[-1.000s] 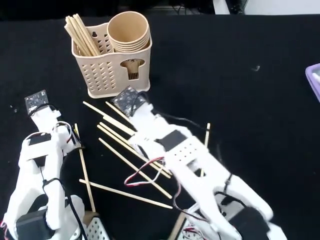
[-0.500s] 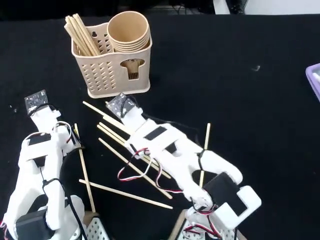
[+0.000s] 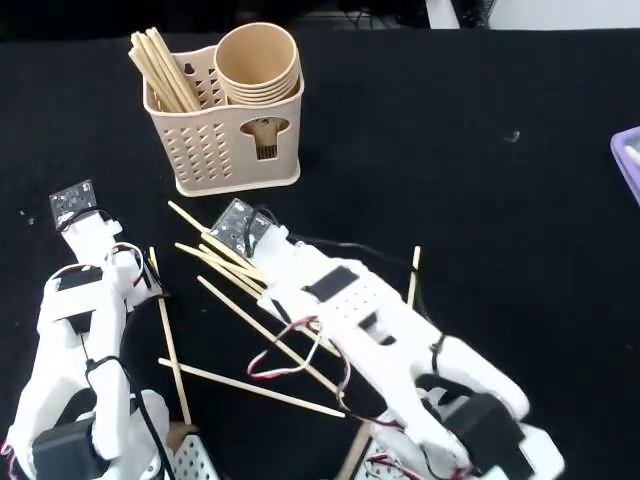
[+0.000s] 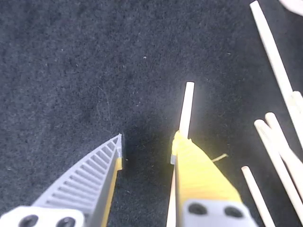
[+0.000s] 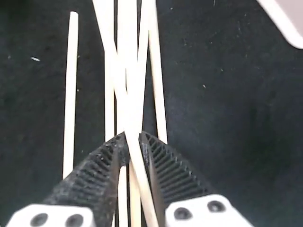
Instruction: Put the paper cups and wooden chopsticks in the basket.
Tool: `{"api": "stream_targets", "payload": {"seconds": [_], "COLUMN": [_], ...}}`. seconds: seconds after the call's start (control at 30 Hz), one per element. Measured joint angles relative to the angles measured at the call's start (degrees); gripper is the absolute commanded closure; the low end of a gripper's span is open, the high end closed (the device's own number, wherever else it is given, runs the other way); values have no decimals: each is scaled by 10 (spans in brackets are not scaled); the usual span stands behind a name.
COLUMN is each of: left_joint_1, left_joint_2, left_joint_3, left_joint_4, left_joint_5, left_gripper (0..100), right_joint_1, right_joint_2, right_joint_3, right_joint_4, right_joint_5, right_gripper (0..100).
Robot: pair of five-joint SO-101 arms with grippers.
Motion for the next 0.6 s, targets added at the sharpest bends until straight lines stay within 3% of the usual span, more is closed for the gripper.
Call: {"api": "stream_targets", "payload": {"seconds": [0.23, 0.43, 0.6], "left_joint_1": [0, 0, 0], "left_joint_2": [0, 0, 0], "left_joint_3": [0, 0, 0], "left_joint_4": [0, 0, 0], "left_joint_5": [0, 0, 0], "left_gripper": [823, 823, 823], "right_joint_1": [0, 0, -1], "right_joint_2": [-16, -16, -16], "right_joint_3": [28, 29, 29], "right_joint_4": [-30, 2, 33], "right_joint_5": [0, 0, 0], "right_gripper": [984, 792, 770]}}
